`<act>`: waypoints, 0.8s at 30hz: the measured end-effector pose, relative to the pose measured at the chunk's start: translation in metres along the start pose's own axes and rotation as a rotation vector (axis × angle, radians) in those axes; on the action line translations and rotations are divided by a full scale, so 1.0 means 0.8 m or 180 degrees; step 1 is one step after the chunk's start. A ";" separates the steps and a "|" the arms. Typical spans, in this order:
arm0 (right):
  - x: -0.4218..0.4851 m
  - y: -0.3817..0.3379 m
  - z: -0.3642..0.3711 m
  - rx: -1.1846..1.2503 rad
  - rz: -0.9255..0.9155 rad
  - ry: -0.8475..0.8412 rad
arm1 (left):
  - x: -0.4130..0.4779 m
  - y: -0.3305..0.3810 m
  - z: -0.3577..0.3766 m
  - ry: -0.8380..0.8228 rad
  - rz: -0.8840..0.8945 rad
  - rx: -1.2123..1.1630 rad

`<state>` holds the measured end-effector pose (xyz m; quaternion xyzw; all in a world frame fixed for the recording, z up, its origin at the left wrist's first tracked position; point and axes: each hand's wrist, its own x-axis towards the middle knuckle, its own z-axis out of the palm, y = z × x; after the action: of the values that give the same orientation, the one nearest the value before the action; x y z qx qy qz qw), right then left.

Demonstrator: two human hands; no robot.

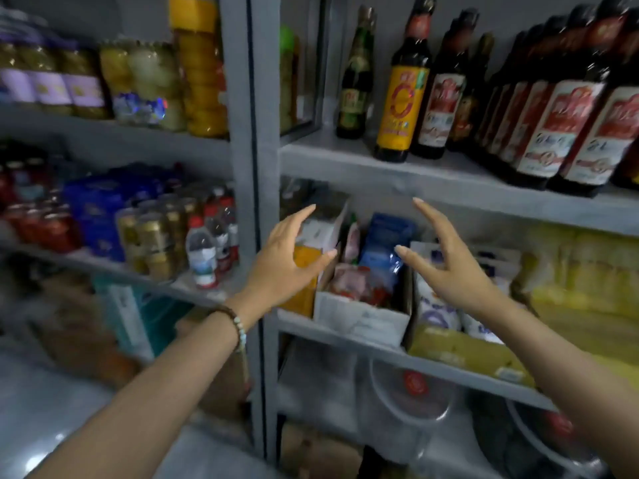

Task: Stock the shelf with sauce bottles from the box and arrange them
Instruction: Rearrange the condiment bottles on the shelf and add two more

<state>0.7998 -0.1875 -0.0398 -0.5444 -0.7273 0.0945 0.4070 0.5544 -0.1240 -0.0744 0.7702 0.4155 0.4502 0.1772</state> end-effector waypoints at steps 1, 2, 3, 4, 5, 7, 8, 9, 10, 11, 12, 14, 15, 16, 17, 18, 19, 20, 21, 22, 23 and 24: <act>-0.008 0.002 0.017 -0.0036 -0.0039 -0.0086 | -0.018 -0.013 -0.005 -0.0042 -0.0043 0.0187; -0.016 0.005 0.034 -0.0064 -0.0065 -0.0181 | -0.034 -0.029 -0.010 -0.0133 -0.0079 0.0366; -0.024 0.008 0.052 -0.0081 -0.0063 -0.0287 | -0.052 -0.045 -0.015 -0.0246 -0.0142 0.0523; -0.031 0.011 0.071 -0.0086 -0.0039 -0.0381 | -0.069 -0.063 -0.020 -0.0348 -0.0228 0.0644; -0.038 0.015 0.090 -0.0070 0.0003 -0.0480 | -0.086 -0.081 -0.025 -0.0431 -0.0334 0.0734; -0.050 0.024 0.129 -0.0068 0.0081 -0.0712 | -0.119 -0.118 -0.031 -0.0562 -0.0569 0.0894; -0.056 0.031 0.151 -0.0105 0.0111 -0.0809 | -0.136 -0.136 -0.031 -0.0628 -0.0688 0.0960; -0.063 0.037 0.174 -0.0145 0.0162 -0.0892 | -0.153 -0.154 -0.031 -0.0709 -0.0804 0.1003; -0.070 0.045 0.198 -0.0151 0.0262 -0.0977 | -0.171 -0.172 -0.028 -0.0793 -0.0906 0.1028; -0.080 0.053 0.222 -0.0132 0.0386 -0.1075 | -0.188 -0.191 -0.025 -0.0868 -0.0990 0.1043; -0.090 0.063 0.246 -0.0085 0.0494 -0.1169 | -0.206 -0.209 -0.020 -0.0940 -0.1047 0.1042; -0.113 0.083 0.294 -0.0005 0.0712 -0.1343 | -0.241 -0.244 -0.008 -0.1115 -0.1134 0.0996; -0.126 0.093 0.316 0.0023 0.0838 -0.1414 | -0.258 -0.261 -0.001 -0.1226 -0.1180 0.0979; -0.141 0.105 0.339 0.0072 0.0964 -0.1454 | -0.274 -0.277 0.007 -0.1348 -0.1221 0.0961; -0.158 0.114 0.360 0.0135 0.1080 -0.1507 | -0.290 -0.292 0.017 -0.1465 -0.1268 0.0940; -0.176 0.127 0.382 0.0219 0.1164 -0.1539 | -0.306 -0.307 0.028 -0.1564 -0.1314 0.0921; -0.195 0.140 0.403 0.0269 0.1230 -0.1580 | -0.321 -0.323 0.040 -0.1668 -0.1366 0.0906; -0.215 0.155 0.424 0.0293 0.1283 -0.1608 | -0.337 -0.340 0.054 -0.1775 -0.1422 0.0896; -0.235 0.174 0.444 0.0269 0.1379 -0.1678 | -0.353 -0.358 0.069 -0.1871 -0.1480 0.0895; -0.252 0.190 0.463 0.0253 0.1435 -0.1734 | -0.369 -0.377 0.085 -0.1947 -0.1513 0.0906; -0.271 0.209 0.482 0.0235 0.1522 -0.1800 | -0.384 -0.397 0.102 -0.2013 -0.1549 0.0919; -0.287 0.230 0.502 0.0243 0.1578 -0.1848 | -0.399 -0.417 0.119 -0.2057 -0.1594 0.0921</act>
<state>0.6696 -0.1925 -0.5205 -0.6388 -0.6545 0.3674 0.1689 0.3949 -0.1721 -0.5151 0.7639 0.5716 0.0662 0.2921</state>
